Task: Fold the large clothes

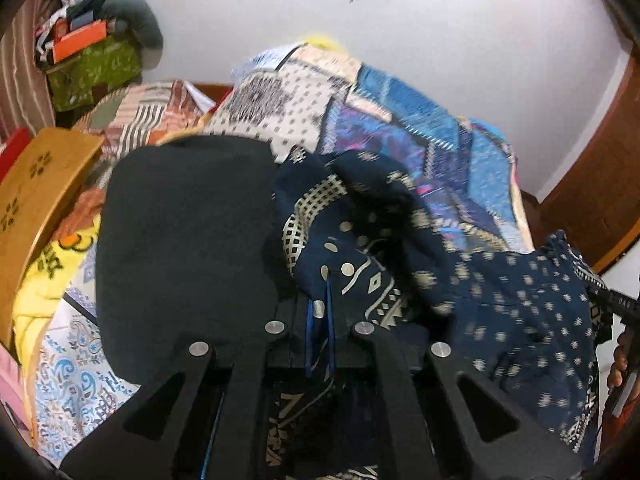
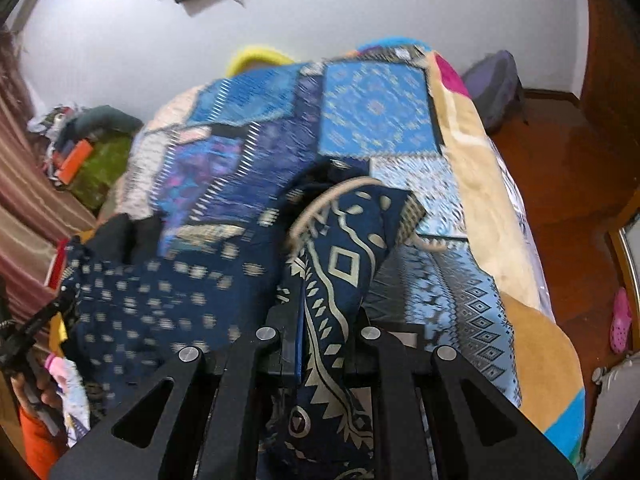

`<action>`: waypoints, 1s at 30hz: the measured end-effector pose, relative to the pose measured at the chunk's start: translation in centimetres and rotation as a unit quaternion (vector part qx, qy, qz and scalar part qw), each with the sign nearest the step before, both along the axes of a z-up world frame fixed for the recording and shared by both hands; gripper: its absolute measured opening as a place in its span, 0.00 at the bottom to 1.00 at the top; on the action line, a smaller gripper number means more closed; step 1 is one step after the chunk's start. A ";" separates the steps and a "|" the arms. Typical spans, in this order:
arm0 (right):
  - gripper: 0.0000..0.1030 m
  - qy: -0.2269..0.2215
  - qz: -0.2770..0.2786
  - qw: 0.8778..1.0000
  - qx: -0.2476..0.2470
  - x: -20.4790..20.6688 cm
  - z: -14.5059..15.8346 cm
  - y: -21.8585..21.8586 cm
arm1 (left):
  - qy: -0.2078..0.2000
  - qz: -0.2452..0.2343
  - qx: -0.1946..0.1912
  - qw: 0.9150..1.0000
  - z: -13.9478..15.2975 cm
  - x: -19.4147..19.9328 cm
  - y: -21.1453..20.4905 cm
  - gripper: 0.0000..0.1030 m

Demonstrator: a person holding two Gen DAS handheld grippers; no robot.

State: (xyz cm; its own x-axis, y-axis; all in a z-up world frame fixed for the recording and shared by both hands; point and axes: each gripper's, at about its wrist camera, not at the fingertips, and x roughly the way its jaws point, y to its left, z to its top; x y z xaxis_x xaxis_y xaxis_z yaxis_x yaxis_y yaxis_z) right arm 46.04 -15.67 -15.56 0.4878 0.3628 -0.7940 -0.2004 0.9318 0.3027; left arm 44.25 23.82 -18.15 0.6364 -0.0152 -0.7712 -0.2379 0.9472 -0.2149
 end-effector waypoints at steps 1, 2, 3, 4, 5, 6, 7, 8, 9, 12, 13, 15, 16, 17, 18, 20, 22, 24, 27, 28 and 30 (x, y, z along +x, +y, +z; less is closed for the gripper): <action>0.09 0.010 -0.002 1.000 -0.001 0.3 -0.9 -0.4 | 0.006 0.003 -0.002 1.000 -0.6 0.2 0.3 0.04; 0.09 0.015 -0.002 1.000 -0.002 0.4 -1.4 -0.7 | 0.013 0.008 -0.004 1.000 -1.3 0.4 0.6 0.04; 0.10 0.018 -0.002 1.000 -0.002 0.5 -2.0 -1.0 | 0.017 0.013 -0.002 1.000 -1.7 0.5 0.7 0.04; 0.10 0.019 -0.001 1.000 -0.001 0.6 -2.2 -1.0 | 0.022 0.017 -0.002 1.000 -2.2 0.5 0.8 0.05; 0.11 0.018 0.001 1.000 0.001 0.5 -2.3 -1.2 | 0.029 0.021 -0.013 0.999 -2.6 0.5 1.1 0.05; 0.12 0.015 0.003 1.000 0.001 0.3 -2.2 -1.2 | 0.035 0.024 -0.025 0.999 -2.9 0.5 1.2 0.05; 0.12 0.015 0.003 1.000 -0.002 0.4 -2.2 -1.1 | 0.043 0.027 -0.036 0.998 -3.1 0.4 1.2 0.05; 0.12 0.016 0.004 1.000 -0.012 0.2 -1.9 -1.0 | 0.045 0.028 -0.039 0.998 -3.0 0.2 1.2 0.05; 0.14 0.016 0.005 1.000 -0.020 0.1 -1.8 -0.8 | 0.046 0.027 -0.036 0.998 -2.8 0.1 1.1 0.05; 0.17 0.014 0.010 0.999 -0.045 -0.8 -0.8 -0.6 | 0.057 0.022 -0.011 0.998 -1.6 -0.7 0.3 0.07; 0.17 0.014 0.011 0.999 -0.051 -1.2 -0.4 -0.6 | 0.061 0.018 -0.001 0.998 -1.1 -1.2 -0.1 0.07; 0.17 0.010 0.012 0.998 -0.061 -2.3 0.6 -0.7 | 0.063 0.011 0.017 0.998 0.1 -2.2 -0.7 0.08; 0.17 0.007 0.014 0.998 -0.064 -3.3 1.5 -1.0 | 0.061 0.007 0.024 0.998 0.8 -3.0 -1.0 0.10; 0.17 0.005 0.015 0.998 -0.065 -3.8 1.9 -1.1 | 0.058 0.004 0.030 0.998 1.5 -3.8 -1.3 0.12; 0.17 0.001 0.017 0.998 -0.068 -4.5 2.6 -1.3 | 0.055 0.001 0.035 0.998 2.1 -4.5 -1.5 0.19; 0.18 -0.008 0.025 0.997 -0.069 -6.3 4.0 -1.6 | 0.040 -0.003 0.047 0.998 4.0 -6.6 -2.1 0.28; 0.19 -0.016 0.032 0.997 -0.069 -8.2 5.3 -1.9 | 0.023 -0.006 0.054 0.998 5.6 -8.6 -2.4 0.35; 0.35 -0.026 0.035 0.996 -0.071 -9.8 6.5 -2.0 | 0.011 -0.008 0.054 0.998 7.1 -10.5 -2.6 0.40; 0.54 -0.061 0.038 0.994 -0.077 -13.1 8.6 -2.2 | -0.003 -0.015 0.061 0.998 9.1 -13.4 -2.9 0.52; 0.57 -0.076 0.039 0.993 -0.080 -14.6 9.4 -2.3 | -0.003 -0.015 0.068 0.998 9.6 -14.4 -3.0 0.65; 0.64 -0.087 0.044 0.992 -0.081 -16.0 10.2 -2.3 | -0.007 -0.012 0.080 0.997 10.2 -16.6 -3.2 0.77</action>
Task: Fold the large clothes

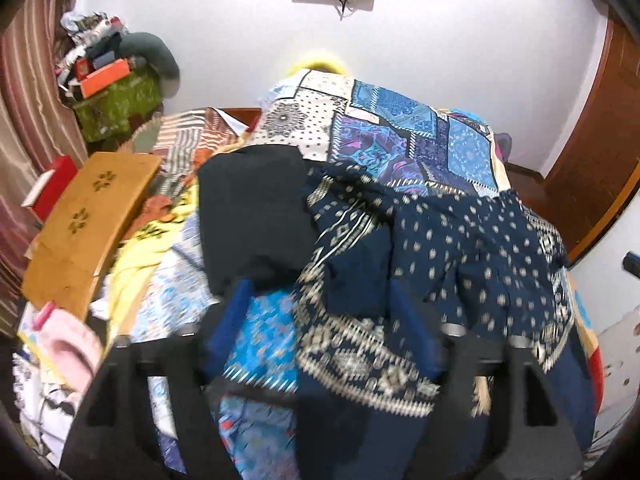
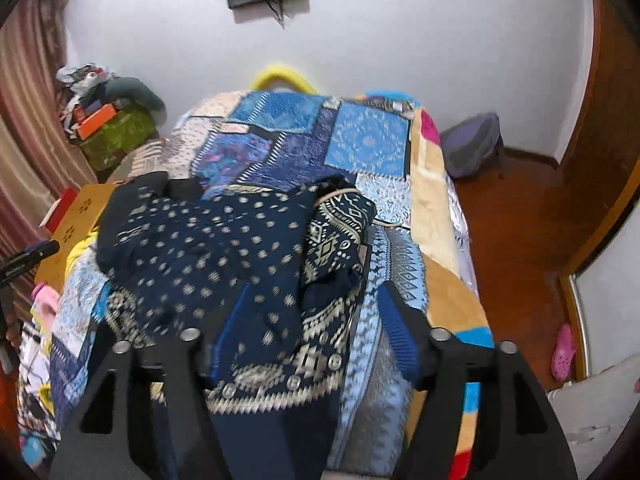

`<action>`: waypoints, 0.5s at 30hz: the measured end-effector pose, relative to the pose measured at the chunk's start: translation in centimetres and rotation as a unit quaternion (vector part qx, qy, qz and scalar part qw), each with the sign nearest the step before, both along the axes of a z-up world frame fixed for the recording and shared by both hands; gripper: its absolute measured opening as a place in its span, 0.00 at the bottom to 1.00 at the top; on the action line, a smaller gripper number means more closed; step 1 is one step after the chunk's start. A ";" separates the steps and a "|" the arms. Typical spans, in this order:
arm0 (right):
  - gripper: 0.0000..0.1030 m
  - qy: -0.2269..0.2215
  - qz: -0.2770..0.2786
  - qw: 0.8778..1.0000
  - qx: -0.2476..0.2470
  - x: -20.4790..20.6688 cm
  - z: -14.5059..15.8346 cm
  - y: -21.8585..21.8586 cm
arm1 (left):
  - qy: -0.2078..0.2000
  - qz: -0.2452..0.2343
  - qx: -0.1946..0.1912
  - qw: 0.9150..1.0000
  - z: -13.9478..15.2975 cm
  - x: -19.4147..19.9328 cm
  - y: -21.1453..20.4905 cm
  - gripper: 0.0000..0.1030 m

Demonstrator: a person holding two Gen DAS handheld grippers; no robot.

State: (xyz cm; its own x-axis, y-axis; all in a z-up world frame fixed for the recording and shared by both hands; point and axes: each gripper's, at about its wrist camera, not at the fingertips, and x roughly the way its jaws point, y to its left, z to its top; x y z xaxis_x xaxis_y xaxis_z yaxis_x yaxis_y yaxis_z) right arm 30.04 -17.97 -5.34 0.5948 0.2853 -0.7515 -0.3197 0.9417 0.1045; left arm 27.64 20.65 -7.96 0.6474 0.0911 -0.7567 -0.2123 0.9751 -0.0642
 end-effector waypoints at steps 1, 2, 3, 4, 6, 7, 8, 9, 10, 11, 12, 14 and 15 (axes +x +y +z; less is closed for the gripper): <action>0.65 -0.005 0.003 1.000 0.004 -0.8 0.4 -0.1 | -0.004 -0.002 0.003 1.000 0.2 -1.2 -0.1 0.81; 0.66 -0.009 0.005 1.000 0.008 -1.8 0.7 -0.3 | -0.004 -0.003 0.004 1.000 0.2 -2.3 -0.1 0.82; 0.67 -0.013 0.004 1.000 0.012 -2.7 0.9 -0.5 | -0.002 -0.003 0.004 1.000 0.1 -3.0 -0.1 0.85; 0.68 -0.015 0.004 1.000 0.016 -3.4 1.0 -0.6 | 0.000 -0.001 0.002 1.000 -0.2 -4.1 -0.1 0.86; 0.70 -0.012 0.002 1.000 0.023 -4.6 0.8 -0.8 | 0.010 -0.002 -0.006 1.000 -0.9 -5.7 0.0 0.86; 0.70 -0.009 0.000 1.000 0.026 -5.1 0.5 -0.9 | 0.016 -0.003 -0.011 1.000 -1.4 -6.5 -0.1 0.86; 0.70 -0.006 -0.002 1.000 0.027 -5.6 0.3 -1.0 | 0.025 -0.005 -0.017 1.000 -2.2 -7.4 0.0 0.86; 0.70 -0.003 -0.004 1.000 0.026 -6.1 -0.1 -0.9 | 0.033 -0.006 -0.019 0.999 -2.8 -7.9 0.0 0.86; 0.70 0.000 -0.005 1.000 0.024 -6.5 -0.4 -0.9 | 0.043 -0.007 -0.023 0.999 -3.7 -8.7 -0.1 0.86; 0.70 0.004 -0.006 1.000 0.020 -6.9 -0.8 -0.9 | 0.052 -0.008 -0.028 0.998 -4.5 -9.2 -0.1 0.86; 0.70 0.008 -0.005 1.000 0.019 -7.4 -1.2 -0.9 | 0.060 -0.009 -0.034 0.998 -5.3 -9.8 -0.1 0.86; 0.70 0.025 -0.003 1.000 0.016 -8.1 -2.3 -0.8 | 0.080 -0.010 -0.053 0.995 -7.2 -10.7 -0.2 0.86; 0.70 0.029 -0.003 0.999 0.016 -8.5 -2.6 -0.9 | 0.092 -0.010 -0.064 0.994 -8.3 -11.1 -0.3 0.86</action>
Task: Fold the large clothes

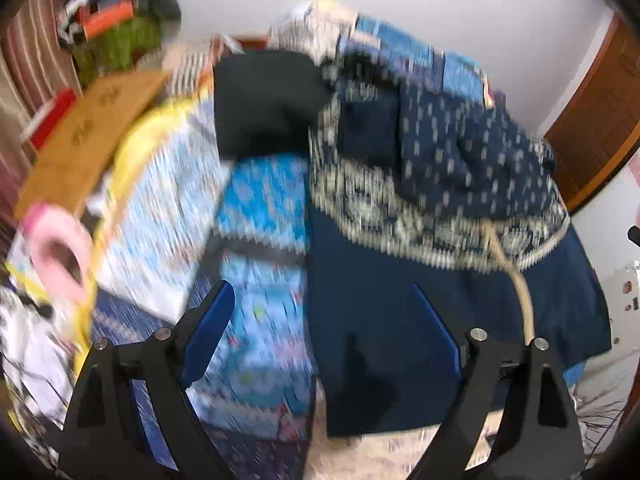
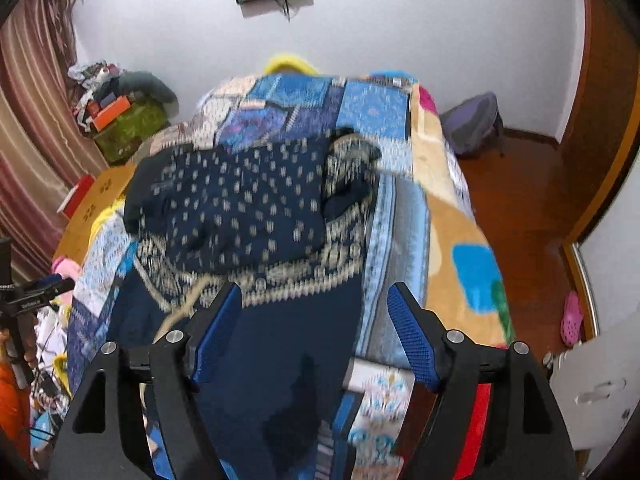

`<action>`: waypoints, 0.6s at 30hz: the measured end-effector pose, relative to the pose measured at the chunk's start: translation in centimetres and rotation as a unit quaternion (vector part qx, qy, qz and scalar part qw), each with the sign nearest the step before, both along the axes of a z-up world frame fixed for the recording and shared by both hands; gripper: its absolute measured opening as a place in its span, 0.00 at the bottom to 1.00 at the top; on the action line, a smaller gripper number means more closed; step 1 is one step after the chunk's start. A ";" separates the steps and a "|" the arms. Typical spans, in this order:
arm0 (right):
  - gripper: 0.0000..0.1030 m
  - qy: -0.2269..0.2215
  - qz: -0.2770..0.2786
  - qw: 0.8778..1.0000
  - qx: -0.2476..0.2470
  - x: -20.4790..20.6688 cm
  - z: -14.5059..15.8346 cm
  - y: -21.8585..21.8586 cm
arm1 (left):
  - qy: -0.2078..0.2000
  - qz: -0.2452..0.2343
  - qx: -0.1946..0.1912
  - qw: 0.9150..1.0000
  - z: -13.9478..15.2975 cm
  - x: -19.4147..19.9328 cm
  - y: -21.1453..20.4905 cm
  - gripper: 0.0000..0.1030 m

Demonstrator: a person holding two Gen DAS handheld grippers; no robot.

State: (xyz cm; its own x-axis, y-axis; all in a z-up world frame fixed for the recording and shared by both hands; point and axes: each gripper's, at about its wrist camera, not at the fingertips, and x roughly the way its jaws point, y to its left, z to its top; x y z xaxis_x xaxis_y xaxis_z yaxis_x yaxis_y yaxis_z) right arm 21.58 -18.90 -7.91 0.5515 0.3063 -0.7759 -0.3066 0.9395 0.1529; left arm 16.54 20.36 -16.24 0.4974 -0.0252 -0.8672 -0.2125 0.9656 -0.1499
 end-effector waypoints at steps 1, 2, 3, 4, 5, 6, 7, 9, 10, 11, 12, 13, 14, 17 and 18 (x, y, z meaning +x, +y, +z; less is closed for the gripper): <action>0.70 0.009 0.000 1.000 -0.003 -0.2 -0.7 0.1 | 0.010 0.000 -0.012 1.000 -1.0 -0.3 0.0 0.86; 0.70 0.015 0.000 1.000 -0.004 -0.6 -1.1 0.0 | 0.019 0.000 -0.023 1.000 -2.1 -0.6 -0.1 0.86; 0.70 0.023 0.000 1.000 -0.007 -0.9 -1.8 0.0 | 0.030 0.001 -0.031 0.999 -3.1 -0.8 -0.1 0.86; 0.70 0.028 -0.002 1.000 -0.007 -1.2 -2.2 -0.1 | 0.039 0.003 -0.033 0.999 -4.0 -1.0 -0.2 0.86; 0.70 0.039 -0.004 0.999 -0.007 -1.4 -3.1 -0.1 | 0.045 0.006 -0.035 0.998 -4.8 -1.2 -0.3 0.86; 0.70 0.047 -0.006 0.999 -0.005 -1.9 -3.7 -0.3 | 0.048 0.007 -0.039 0.998 -5.4 -1.5 -0.4 0.86; 0.70 0.061 -0.007 0.998 -0.004 -2.1 -4.5 -0.3 | 0.053 0.007 -0.046 0.998 -6.1 -1.7 -0.5 0.86; 0.70 0.079 -0.009 0.997 0.003 -2.9 -5.8 -0.6 | 0.063 0.005 -0.060 0.996 -7.3 -2.0 -0.8 0.86; 0.70 0.091 -0.011 0.996 0.010 -3.1 -6.5 -0.6 | 0.067 0.005 -0.068 0.995 -7.9 -2.2 -0.9 0.86; 0.70 0.107 -0.012 0.994 0.020 -3.3 -7.4 -0.6 | 0.072 0.006 -0.080 0.994 -8.6 -2.4 -1.1 0.86; 0.70 0.114 -0.012 0.993 0.024 -3.6 -7.9 -0.6 | 0.076 0.006 -0.092 0.993 -8.9 -2.5 -1.2 0.86; 0.70 0.121 -0.012 0.992 0.028 -3.9 -8.5 -0.5 | 0.080 0.007 -0.109 0.991 -9.5 -2.6 -1.3 0.86; 0.70 0.127 -0.013 0.991 0.033 -4.1 -9.0 -0.4 | 0.083 0.008 -0.129 0.988 -10.0 -2.7 -1.5 0.86; 0.70 0.136 -0.013 0.989 0.057 -4.3 -9.9 -0.1 | 0.082 0.014 -0.182 0.980 -11.2 -3.0 -1.7 0.86; 0.70 0.133 -0.014 0.989 0.058 -4.3 -9.9 0.0 | 0.080 0.018 -0.200 0.976 -11.5 -3.1 -1.7 0.86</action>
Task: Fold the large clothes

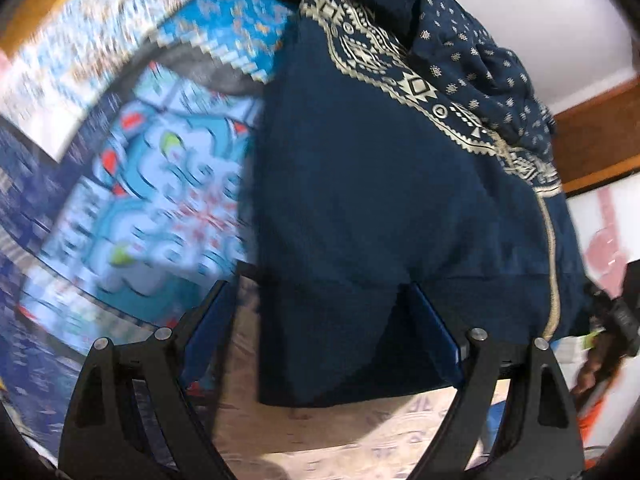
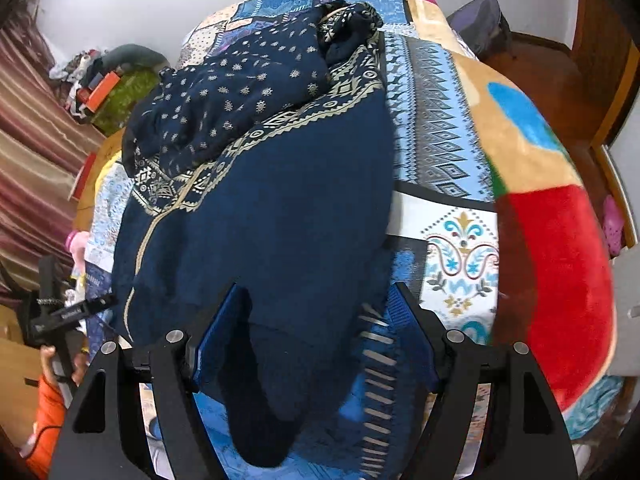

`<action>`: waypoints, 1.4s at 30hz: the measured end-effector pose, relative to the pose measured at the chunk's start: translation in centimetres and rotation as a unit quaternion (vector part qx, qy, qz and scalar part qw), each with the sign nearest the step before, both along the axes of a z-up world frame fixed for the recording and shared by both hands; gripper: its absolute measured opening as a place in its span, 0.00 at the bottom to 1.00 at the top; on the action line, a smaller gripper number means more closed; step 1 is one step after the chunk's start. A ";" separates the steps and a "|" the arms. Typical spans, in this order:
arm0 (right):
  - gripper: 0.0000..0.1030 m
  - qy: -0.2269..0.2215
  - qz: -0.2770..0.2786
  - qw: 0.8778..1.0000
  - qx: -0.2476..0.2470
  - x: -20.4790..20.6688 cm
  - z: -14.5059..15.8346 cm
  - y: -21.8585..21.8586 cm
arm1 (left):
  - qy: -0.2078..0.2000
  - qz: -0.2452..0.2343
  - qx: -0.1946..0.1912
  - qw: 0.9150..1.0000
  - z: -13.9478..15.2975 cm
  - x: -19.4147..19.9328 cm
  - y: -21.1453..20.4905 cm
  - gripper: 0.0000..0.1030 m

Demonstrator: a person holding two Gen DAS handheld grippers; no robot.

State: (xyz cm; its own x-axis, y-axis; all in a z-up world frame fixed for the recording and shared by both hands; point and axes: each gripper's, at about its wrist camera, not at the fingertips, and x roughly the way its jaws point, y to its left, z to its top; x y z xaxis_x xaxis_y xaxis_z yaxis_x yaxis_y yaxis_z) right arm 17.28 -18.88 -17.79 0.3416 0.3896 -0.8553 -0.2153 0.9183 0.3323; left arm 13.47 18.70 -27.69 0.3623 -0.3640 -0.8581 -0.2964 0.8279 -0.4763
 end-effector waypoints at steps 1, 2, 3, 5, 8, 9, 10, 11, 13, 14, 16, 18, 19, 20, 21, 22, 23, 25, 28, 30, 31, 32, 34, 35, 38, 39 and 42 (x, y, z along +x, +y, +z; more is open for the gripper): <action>0.70 -0.003 0.001 1.000 0.000 0.0 0.0 0.1 | -0.002 0.006 -0.008 1.000 -0.1 -0.1 0.1 0.86; 0.67 -0.007 0.005 1.000 0.002 0.0 0.2 0.4 | -0.003 0.008 -0.012 1.000 -0.1 -0.1 0.1 0.86; 0.58 -0.010 0.008 1.000 0.007 0.0 0.3 0.6 | -0.008 0.008 -0.012 1.000 0.0 -0.2 0.1 0.83; 0.45 -0.022 0.011 1.000 0.007 -0.1 0.7 1.0 | -0.023 0.002 -0.005 1.000 0.7 -0.2 0.0 0.67; 0.18 -0.034 0.007 0.999 0.021 0.2 1.3 0.9 | -0.046 -0.022 0.017 0.999 2.2 0.5 -0.9 0.29; 0.13 -0.034 0.005 0.999 0.030 0.4 1.4 0.8 | -0.051 -0.027 0.021 0.998 2.7 0.8 -1.1 0.17; 0.12 -0.032 0.005 0.998 0.045 0.6 1.6 0.7 | -0.060 -0.033 0.022 0.997 3.3 1.0 -1.4 0.12; 0.10 -0.033 0.006 0.998 0.060 0.9 1.8 0.6 | -0.071 -0.035 0.022 0.997 4.0 1.4 -1.6 0.12; 0.09 -0.035 0.018 0.996 0.075 1.5 2.6 0.8 | -0.087 -0.036 0.014 0.995 5.3 2.3 -1.5 0.10; 0.09 -0.041 0.026 0.996 0.074 1.9 3.0 1.1 | -0.097 -0.034 0.009 0.995 6.0 2.8 -1.3 0.10; 0.09 -0.062 0.038 0.995 0.065 2.6 4.0 1.9 | -0.123 -0.031 0.005 0.992 8.0 4.1 -1.1 0.10; 0.08 -0.084 0.044 0.993 0.064 3.6 5.3 2.6 | -0.149 -0.027 0.003 0.988 10.1 5.8 -1.0 0.10; 0.08 -0.095 0.045 0.992 0.064 4.1 5.9 2.8 | -0.162 -0.025 0.003 0.986 11.2 6.3 -0.8 0.09; 0.07 -0.105 0.045 0.992 0.062 4.7 6.4 2.9 | -0.177 -0.022 0.006 0.984 12.3 6.8 -0.6 0.09; 0.07 -0.118 0.043 0.990 0.061 5.5 7.2 3.1 | -0.194 -0.017 0.010 0.981 13.7 7.5 -0.2 0.09; 0.07 -0.130 0.040 0.989 0.063 6.2 8.0 3.1 | -0.208 -0.011 0.012 0.978 14.9 8.1 0.4 0.09; 0.07 -0.137 0.037 0.988 0.063 6.8 8.4 3.1 | -0.225 -0.001 0.013 0.974 16.2 9.2 1.0 0.09; 0.07 -0.160 0.022 0.985 0.067 8.9 9.7 2.9 | -0.245 0.020 0.008 0.969 17.9 11.1 2.4 0.09; 0.07 -0.174 -0.004 0.982 0.070 11.8 10.4 2.1 | -0.255 0.053 0.019 0.965 19.0 14.6 4.2 0.09; 0.07 -0.173 -0.028 0.981 0.077 14.4 10.2 1.7 | -0.252 0.067 0.018 0.965 18.7 17.0 5.2 0.09; 0.07 -0.170 -0.034 0.982 0.081 15.3 10.0 1.4 | -0.247 0.072 0.017 0.966 18.2 18.3 5.6 0.09; 0.07 -0.163 -0.044 0.982 0.088 16.7 9.3 1.2 | -0.243 0.073 0.018 0.967 17.8 19.2 5.9 0.09; 0.07 -0.151 -0.049 0.983 0.090 18.3 8.5 1.2 | -0.228 0.071 0.036 0.970 16.3 21.4 5.9 0.09; 0.07 -0.142 -0.053 0.985 0.087 19.4 7.6 1.3 | -0.221 0.067 0.048 0.972 15.7 22.2 5.8 0.09; 0.07 -0.116 -0.054 0.989 0.068 21.8 4.9 1.9 | -0.196 0.050 0.090 0.975 13.2 24.6 4.7 0.09; 0.07 -0.107 -0.054 0.991 0.063 22.3 4.2 1.8 | -0.186 0.043 0.105 0.976 12.3 25.4 4.4 0.10; 0.07 -0.085 -0.053 0.993 0.056 23.4 2.3 1.5 | -0.163 0.021 0.144 0.976 10.2 26.8 3.5 0.12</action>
